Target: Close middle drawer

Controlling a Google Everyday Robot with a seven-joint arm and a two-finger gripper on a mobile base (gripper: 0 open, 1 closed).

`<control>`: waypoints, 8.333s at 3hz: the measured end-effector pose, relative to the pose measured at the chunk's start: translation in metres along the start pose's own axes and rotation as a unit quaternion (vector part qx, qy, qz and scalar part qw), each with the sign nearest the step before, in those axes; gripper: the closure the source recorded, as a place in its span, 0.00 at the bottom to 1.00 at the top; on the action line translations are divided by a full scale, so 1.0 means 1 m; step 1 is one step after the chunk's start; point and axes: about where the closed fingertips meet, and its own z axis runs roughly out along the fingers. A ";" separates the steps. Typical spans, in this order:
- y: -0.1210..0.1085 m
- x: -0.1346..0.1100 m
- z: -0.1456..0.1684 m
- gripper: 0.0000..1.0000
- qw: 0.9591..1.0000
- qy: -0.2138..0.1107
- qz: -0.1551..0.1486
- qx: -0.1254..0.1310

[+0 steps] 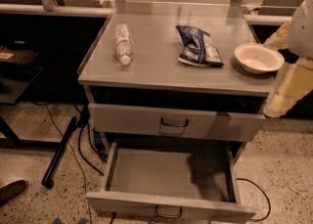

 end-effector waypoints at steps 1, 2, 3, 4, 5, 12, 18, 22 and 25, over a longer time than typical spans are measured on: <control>0.000 0.000 0.000 0.43 1.000 0.000 0.000 0.000; 0.000 0.000 0.000 0.66 1.000 0.000 0.000 0.000; 0.000 0.000 0.000 0.89 1.000 0.000 0.000 0.000; 0.000 0.000 0.000 1.00 1.000 0.000 0.000 0.000; 0.022 0.010 0.017 1.00 1.000 0.009 0.017 -0.018; 0.220 0.083 0.261 1.00 0.962 0.054 0.152 -0.221; 0.245 0.069 0.404 1.00 0.942 0.004 0.194 -0.275; 0.240 0.100 0.526 1.00 0.927 0.007 0.280 -0.248; 0.181 0.098 0.528 1.00 0.942 0.003 0.274 -0.193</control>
Offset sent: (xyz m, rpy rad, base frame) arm 0.0000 0.0000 0.0000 0.0000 0.0000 0.0000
